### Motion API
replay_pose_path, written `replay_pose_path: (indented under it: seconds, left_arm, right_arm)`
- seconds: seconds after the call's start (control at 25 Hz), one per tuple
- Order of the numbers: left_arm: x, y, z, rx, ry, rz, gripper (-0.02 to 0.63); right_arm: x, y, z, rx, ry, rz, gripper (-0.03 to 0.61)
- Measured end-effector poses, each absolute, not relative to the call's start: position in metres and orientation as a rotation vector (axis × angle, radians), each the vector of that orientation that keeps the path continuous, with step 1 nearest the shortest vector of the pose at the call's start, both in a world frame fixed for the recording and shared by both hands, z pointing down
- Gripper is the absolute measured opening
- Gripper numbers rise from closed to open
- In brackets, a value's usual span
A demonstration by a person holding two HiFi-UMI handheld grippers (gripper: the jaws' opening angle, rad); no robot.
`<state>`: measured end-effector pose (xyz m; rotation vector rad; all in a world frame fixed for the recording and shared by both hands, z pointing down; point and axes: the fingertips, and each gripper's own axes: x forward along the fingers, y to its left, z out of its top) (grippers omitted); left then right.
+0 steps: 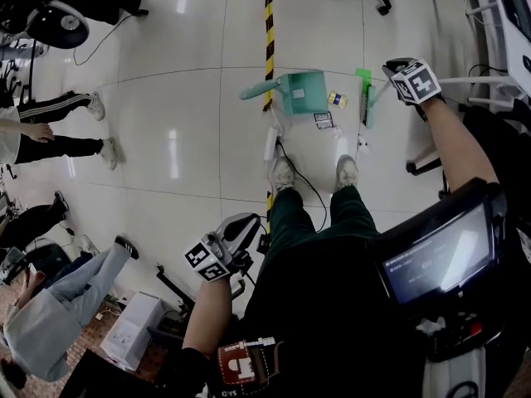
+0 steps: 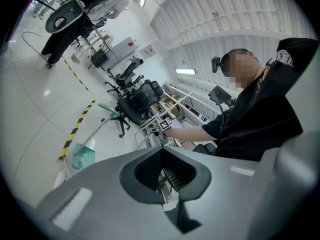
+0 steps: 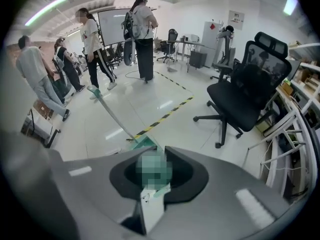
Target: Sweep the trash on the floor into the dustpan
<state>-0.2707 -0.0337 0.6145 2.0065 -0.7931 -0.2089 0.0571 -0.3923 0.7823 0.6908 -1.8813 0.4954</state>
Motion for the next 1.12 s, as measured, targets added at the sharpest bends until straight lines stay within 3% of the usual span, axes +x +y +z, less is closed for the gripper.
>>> replay_pose_path:
  seconds: [0.28, 0.44, 1.12]
  left_arm:
    - [-0.300, -0.019, 0.620, 1.987, -0.838, -0.239, -0.003]
    - [-0.308, -0.020, 0.619, 1.989, -0.856, -0.256, -0.003]
    - [-0.289, -0.031, 0.618, 1.996, -0.819, -0.254, -0.003]
  right_arm:
    - [-0.080, -0.383, 0.779, 0.635, -2.140, 0.501, 0.044]
    - [-0.115, -0.381, 0.753, 0.574, -2.245, 0.471, 0.041]
    - [0.070, -0.375, 0.777, 0.637, -1.789, 0.427, 0.041]
